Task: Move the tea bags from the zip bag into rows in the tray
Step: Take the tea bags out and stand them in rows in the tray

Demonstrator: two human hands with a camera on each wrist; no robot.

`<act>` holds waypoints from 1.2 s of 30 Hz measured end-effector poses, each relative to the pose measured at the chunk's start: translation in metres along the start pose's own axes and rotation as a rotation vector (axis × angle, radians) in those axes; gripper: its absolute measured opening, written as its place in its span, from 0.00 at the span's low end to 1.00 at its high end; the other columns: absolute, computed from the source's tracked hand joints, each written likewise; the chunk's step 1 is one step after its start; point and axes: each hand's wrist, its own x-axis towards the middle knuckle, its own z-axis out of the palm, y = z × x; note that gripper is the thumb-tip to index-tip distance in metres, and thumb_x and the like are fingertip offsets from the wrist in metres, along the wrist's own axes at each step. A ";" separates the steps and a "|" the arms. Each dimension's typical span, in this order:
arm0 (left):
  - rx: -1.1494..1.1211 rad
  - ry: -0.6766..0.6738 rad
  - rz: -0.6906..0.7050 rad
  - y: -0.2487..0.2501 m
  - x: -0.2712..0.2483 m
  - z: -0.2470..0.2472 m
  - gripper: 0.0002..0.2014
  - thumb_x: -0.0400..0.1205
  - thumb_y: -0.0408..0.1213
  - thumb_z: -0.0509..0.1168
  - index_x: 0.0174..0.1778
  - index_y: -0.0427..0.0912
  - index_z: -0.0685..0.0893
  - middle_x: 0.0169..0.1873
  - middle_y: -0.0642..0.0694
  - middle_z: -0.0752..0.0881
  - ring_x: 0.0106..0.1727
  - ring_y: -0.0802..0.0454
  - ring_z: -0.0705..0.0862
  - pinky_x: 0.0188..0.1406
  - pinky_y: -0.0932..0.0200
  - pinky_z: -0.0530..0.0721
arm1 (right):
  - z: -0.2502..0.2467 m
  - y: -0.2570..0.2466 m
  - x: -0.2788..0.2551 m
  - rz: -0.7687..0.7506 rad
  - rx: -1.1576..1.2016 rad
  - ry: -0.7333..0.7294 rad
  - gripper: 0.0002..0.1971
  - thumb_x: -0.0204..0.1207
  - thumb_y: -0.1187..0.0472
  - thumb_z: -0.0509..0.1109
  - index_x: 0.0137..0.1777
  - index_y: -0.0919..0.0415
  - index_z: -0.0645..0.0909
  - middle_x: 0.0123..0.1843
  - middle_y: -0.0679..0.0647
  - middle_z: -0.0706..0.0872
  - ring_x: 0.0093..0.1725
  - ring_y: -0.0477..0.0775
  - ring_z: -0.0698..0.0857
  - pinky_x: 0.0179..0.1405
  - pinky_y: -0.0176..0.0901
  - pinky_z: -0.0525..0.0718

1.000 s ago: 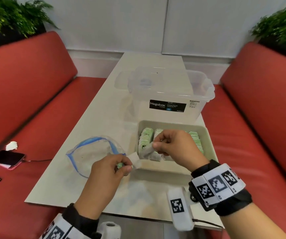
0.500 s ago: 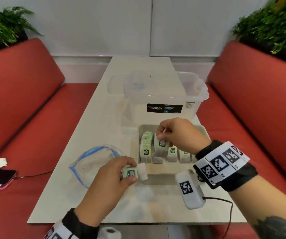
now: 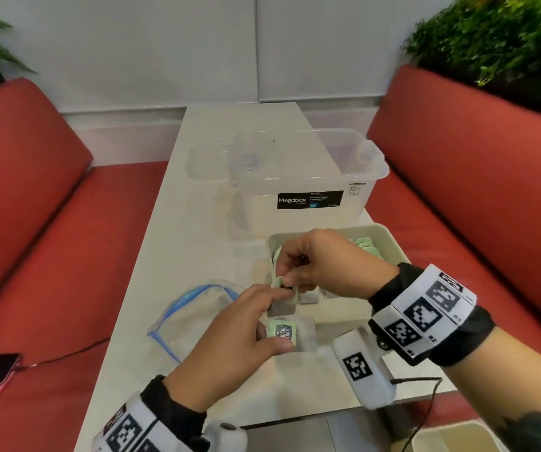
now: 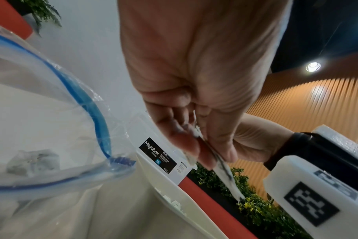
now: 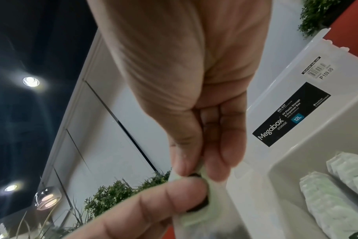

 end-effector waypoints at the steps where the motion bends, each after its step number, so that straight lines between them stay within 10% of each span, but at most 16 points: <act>1: 0.006 0.001 0.007 0.000 0.000 0.000 0.26 0.74 0.47 0.72 0.59 0.76 0.67 0.56 0.79 0.68 0.40 0.64 0.80 0.41 0.73 0.77 | 0.001 0.001 0.000 0.003 -0.034 0.000 0.06 0.71 0.68 0.74 0.41 0.55 0.84 0.31 0.47 0.84 0.28 0.44 0.83 0.31 0.32 0.80; 13: -0.041 0.022 -0.059 0.001 0.009 0.017 0.22 0.74 0.42 0.73 0.60 0.69 0.78 0.59 0.73 0.73 0.40 0.68 0.78 0.42 0.76 0.75 | -0.022 0.020 0.011 -0.062 -0.192 -0.107 0.04 0.69 0.61 0.78 0.41 0.53 0.87 0.36 0.50 0.87 0.26 0.36 0.78 0.30 0.27 0.76; 24: -0.102 0.449 -0.376 0.008 -0.015 0.051 0.23 0.66 0.38 0.79 0.48 0.67 0.79 0.37 0.61 0.85 0.35 0.62 0.81 0.38 0.75 0.77 | -0.034 0.061 0.056 -0.123 -0.513 -0.299 0.04 0.70 0.60 0.77 0.44 0.55 0.87 0.40 0.48 0.88 0.41 0.47 0.83 0.43 0.39 0.80; 28: -0.086 0.490 -0.412 0.010 -0.024 0.058 0.15 0.66 0.40 0.79 0.37 0.62 0.81 0.41 0.68 0.83 0.43 0.65 0.81 0.39 0.74 0.77 | -0.010 0.074 0.079 -0.118 -0.582 -0.438 0.04 0.69 0.61 0.77 0.38 0.53 0.84 0.33 0.42 0.81 0.37 0.46 0.80 0.34 0.35 0.75; 36: -0.003 0.465 -0.368 0.003 -0.025 0.054 0.24 0.66 0.39 0.79 0.46 0.73 0.80 0.41 0.68 0.84 0.41 0.63 0.82 0.35 0.75 0.76 | 0.017 0.077 0.111 -0.131 -0.670 -0.570 0.06 0.68 0.64 0.76 0.35 0.55 0.82 0.27 0.41 0.77 0.27 0.38 0.74 0.22 0.28 0.69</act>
